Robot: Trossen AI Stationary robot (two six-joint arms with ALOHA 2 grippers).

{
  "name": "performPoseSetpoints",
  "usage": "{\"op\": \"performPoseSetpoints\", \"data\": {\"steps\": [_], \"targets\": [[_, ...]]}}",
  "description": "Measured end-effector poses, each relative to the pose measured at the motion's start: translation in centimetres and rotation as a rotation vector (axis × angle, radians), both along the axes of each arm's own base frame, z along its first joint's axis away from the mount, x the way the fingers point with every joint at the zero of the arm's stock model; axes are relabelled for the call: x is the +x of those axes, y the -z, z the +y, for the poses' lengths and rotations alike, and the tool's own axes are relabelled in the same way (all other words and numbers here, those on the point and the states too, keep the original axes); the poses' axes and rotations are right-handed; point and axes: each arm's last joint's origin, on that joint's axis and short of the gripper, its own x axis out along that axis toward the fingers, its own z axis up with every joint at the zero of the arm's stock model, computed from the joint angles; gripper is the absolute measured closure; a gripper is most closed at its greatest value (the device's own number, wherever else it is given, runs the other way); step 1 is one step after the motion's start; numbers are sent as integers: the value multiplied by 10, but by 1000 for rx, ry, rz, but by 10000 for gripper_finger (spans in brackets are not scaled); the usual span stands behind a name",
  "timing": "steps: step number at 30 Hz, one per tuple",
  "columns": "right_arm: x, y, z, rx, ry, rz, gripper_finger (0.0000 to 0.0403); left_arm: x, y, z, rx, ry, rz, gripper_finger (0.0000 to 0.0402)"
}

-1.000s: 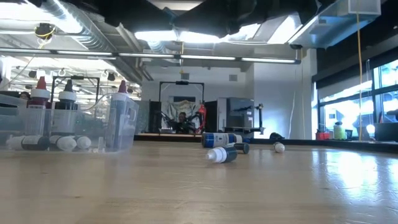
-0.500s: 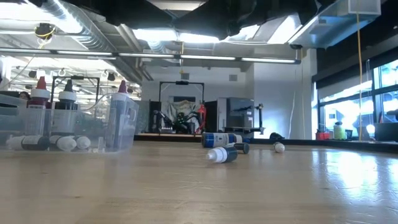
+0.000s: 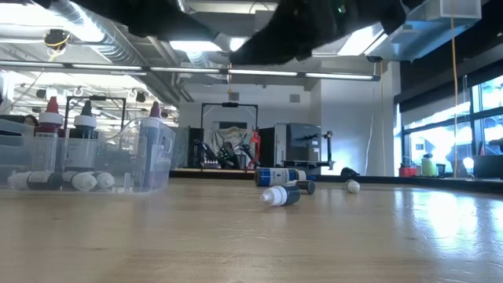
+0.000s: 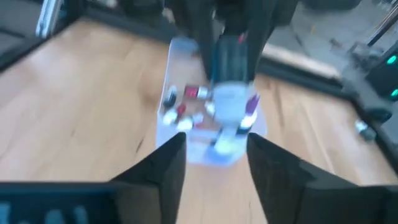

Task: Pick & Place food coloring
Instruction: Put the top small blue food coloring bottle into the transparent bin

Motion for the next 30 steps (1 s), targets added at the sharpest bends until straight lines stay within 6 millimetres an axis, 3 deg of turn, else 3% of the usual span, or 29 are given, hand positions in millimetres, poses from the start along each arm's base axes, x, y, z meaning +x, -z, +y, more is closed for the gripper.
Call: {"op": "performPoseSetpoints", "data": {"steps": [6,15,20,30], "targets": [[-7,14,0,23,-23,163,185,-13,10,3,-170,-10,157,326],[-13,23,2,141,-69,285,183,-30,30,0,-511,0,471,327],[-15,31,3,192,-86,359,183,-37,38,3,-500,-67,560,325],[-5,74,6,199,-90,461,183,-42,39,5,-500,-92,594,325]]}}
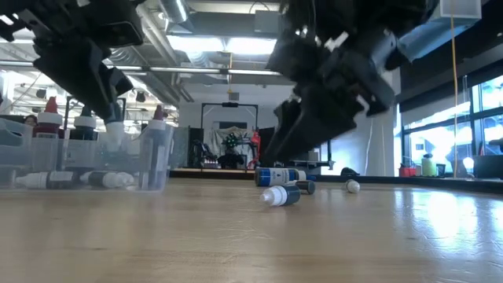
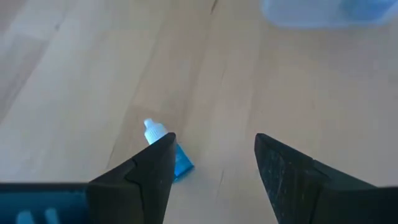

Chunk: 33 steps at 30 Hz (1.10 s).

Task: Pick & Place food coloring
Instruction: Put the top small blue food coloring bottle into the transparent bin

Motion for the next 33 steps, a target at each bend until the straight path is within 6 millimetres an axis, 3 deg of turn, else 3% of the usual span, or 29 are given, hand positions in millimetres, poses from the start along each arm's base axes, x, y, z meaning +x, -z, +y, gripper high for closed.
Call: {"op": "performPoseSetpoints", "data": {"steps": [7,27,33], "targets": [[2,18,2,35,-36,53,183,0,2,2,51,-41,7,314],[2,18,3,46,-52,54,183,-6,-10,6,83,-49,-60,325],[2,18,3,46,-51,53,183,-13,-3,10,136,-138,24,323]]}}
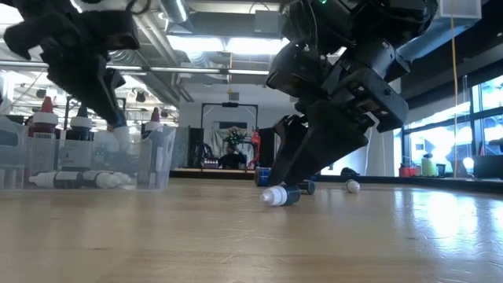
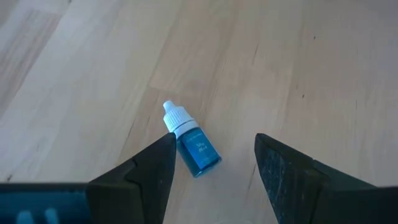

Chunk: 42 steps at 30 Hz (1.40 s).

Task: Pick & Place food coloring
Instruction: Put the top small blue food coloring bottle into the transparent bin, then put the small blue food coloring bottle into the transparent bin

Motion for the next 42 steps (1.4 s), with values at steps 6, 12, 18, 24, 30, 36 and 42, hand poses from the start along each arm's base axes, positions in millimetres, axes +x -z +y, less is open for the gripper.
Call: {"op": "performPoseSetpoints", "data": {"steps": [6,12,18,24,30,36,42], "targets": [[0,0,0,-1,-1,-2,183,3,8,-1,-7,-29,37,319],[0,0,0,4,-4,-1,183,9,16,-3,4,-39,58,316],[0,2,1,11,-14,5,183,14,23,-5,10,-40,76,312],[3,10,3,51,-47,11,183,17,28,-6,14,-40,88,309],[4,14,2,78,-62,10,183,19,26,-7,9,-32,64,309],[4,14,2,79,-61,13,191,19,26,-7,3,-27,65,298],[4,14,0,84,-60,18,237,19,26,-7,-9,-38,64,273]]}}
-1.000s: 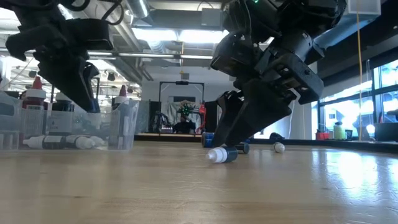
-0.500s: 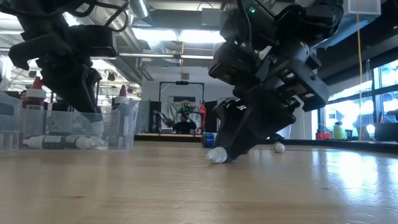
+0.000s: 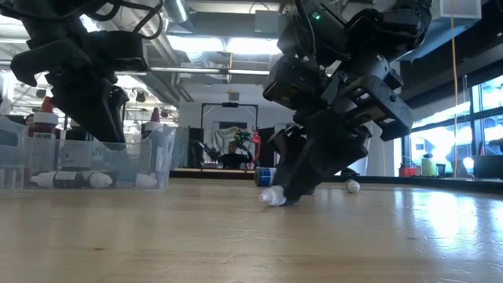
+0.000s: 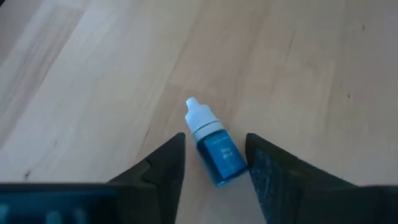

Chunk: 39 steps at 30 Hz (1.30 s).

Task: Pick & Place food coloring
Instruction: Put the small blue food coloring bottle into the transparent bin

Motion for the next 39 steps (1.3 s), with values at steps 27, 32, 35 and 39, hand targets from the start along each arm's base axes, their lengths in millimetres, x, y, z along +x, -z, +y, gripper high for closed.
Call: {"op": "performPoseSetpoints", "data": {"steps": [27,32,35,39], "targets": [[-2,-85,-17,-225,129,-376,324,9,-45,-4,38,248,-373,257],[2,-94,-16,-244,120,-475,322,18,-59,-6,149,303,-533,253],[2,-95,-16,-241,123,-486,321,20,-64,-7,194,337,-576,246],[3,-96,-16,-238,125,-499,321,20,-65,-7,219,357,-582,221]]}}
